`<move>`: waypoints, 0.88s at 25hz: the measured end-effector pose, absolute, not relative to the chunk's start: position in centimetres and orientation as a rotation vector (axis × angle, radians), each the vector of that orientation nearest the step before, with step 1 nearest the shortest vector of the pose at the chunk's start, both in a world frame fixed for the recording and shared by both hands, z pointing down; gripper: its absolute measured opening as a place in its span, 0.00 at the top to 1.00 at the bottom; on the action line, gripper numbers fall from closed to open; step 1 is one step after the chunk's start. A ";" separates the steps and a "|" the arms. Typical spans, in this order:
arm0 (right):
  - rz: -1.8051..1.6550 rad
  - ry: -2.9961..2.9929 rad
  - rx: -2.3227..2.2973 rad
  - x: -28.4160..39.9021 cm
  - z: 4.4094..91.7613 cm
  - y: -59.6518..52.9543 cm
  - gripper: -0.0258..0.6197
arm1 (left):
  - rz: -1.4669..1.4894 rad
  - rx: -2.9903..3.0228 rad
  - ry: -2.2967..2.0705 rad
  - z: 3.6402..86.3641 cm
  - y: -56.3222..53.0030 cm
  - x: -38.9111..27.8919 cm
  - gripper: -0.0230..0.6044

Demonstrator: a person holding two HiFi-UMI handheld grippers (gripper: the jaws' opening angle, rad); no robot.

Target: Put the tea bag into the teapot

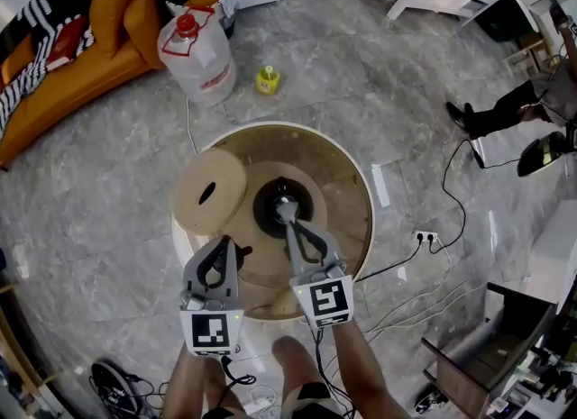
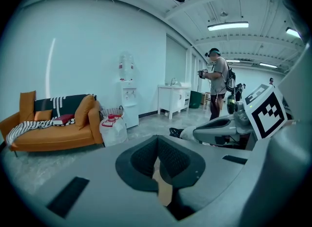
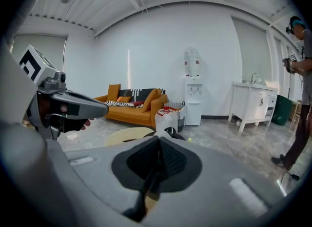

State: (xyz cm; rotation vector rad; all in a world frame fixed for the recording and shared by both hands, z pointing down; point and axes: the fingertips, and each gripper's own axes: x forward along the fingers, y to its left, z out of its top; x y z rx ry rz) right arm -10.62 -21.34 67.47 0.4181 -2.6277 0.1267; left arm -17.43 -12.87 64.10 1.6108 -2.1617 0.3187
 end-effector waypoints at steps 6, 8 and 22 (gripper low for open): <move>0.149 -2.624 0.403 -10.9 68.4 -21.2 0.96 | 0.336 1.617 -2.174 64.7 -12.2 -18.0 0.94; 0.191 -2.639 0.398 -10.9 68.5 -21.2 0.80 | 0.327 1.596 -2.170 64.6 -12.2 -18.0 0.94; 0.213 -2.654 0.414 -10.9 67.3 -21.0 0.67 | 0.349 1.627 -2.163 63.3 -12.4 -17.8 0.94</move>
